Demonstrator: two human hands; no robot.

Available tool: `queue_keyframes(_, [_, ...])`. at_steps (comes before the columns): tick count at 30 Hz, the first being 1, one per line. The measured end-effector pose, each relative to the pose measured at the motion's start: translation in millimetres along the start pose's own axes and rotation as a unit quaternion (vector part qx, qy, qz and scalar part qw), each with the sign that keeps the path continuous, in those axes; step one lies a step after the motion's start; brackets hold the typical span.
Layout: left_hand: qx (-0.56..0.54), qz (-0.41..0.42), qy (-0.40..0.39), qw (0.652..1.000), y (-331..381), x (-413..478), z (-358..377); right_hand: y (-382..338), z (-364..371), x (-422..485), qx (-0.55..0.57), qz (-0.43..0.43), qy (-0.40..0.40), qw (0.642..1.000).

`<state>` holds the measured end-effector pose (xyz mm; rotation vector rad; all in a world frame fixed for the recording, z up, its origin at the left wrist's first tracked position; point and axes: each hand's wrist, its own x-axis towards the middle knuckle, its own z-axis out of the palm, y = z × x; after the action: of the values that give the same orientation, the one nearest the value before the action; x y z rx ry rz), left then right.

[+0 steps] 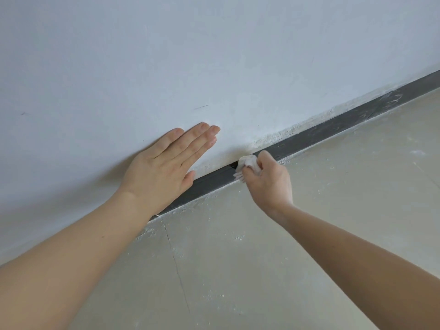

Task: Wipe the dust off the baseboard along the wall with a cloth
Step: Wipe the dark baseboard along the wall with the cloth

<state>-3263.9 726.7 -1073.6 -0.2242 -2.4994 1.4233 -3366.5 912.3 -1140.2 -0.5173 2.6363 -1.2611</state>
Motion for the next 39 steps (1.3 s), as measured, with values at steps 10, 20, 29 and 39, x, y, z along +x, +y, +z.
queue_keyframes(10, [-0.003,0.006,-0.006,1.000,0,-1,1,61,-41,41,0.045,0.200,0.181,0.962])
queue_keyframes(20, [-0.008,0.007,0.008,1.000,2,0,4,3,48,-36,0.070,0.078,-0.168,0.980])
queue_keyframes(29, [-0.007,0.010,0.015,1.000,2,-2,7,46,5,31,0.154,0.223,0.105,0.957])
queue_keyframes(39, [-0.031,0.005,0.018,0.999,2,-2,7,45,-22,18,0.114,0.157,0.071,0.978])
